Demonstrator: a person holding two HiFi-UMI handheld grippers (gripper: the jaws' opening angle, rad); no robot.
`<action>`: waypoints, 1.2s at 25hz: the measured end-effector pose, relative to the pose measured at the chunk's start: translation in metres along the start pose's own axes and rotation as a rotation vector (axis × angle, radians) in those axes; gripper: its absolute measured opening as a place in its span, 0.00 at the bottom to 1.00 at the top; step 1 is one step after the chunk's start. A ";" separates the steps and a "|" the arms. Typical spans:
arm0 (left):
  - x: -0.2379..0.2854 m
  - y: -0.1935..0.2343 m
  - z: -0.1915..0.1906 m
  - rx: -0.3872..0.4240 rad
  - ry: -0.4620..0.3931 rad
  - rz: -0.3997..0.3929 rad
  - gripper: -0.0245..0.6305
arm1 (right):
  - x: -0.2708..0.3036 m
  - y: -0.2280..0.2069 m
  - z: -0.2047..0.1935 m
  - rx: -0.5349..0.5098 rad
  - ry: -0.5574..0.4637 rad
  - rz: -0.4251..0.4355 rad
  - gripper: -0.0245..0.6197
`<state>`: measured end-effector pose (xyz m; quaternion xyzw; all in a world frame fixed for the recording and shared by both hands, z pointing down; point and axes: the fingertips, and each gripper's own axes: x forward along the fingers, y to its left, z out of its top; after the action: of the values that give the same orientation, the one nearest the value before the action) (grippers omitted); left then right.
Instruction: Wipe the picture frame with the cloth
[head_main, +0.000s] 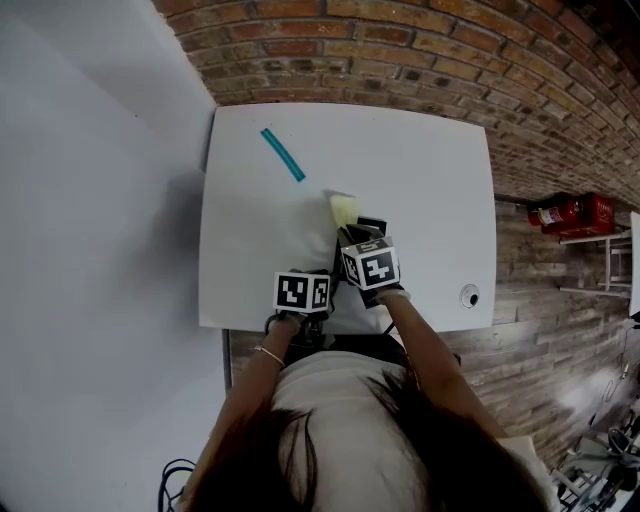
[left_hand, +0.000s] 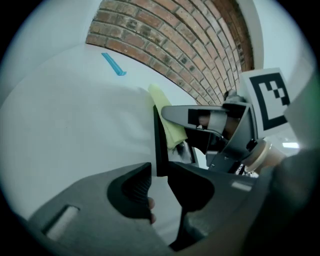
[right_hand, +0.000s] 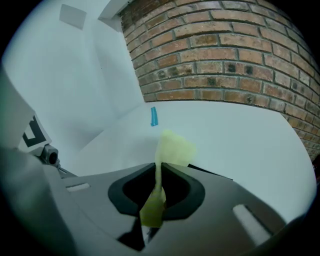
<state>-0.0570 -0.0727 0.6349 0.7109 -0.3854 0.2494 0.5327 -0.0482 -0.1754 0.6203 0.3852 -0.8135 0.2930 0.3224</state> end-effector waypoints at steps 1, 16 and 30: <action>0.000 0.000 0.000 0.000 0.002 -0.002 0.20 | 0.000 0.000 0.000 -0.002 0.000 0.000 0.10; 0.000 0.001 -0.001 0.013 0.024 -0.006 0.20 | -0.013 0.009 0.001 -0.029 -0.023 0.002 0.10; 0.001 0.001 -0.001 0.019 0.042 -0.001 0.20 | -0.015 -0.011 -0.022 0.039 0.015 -0.046 0.10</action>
<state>-0.0573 -0.0726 0.6370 0.7107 -0.3716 0.2677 0.5340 -0.0258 -0.1586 0.6254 0.4078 -0.7961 0.3043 0.3276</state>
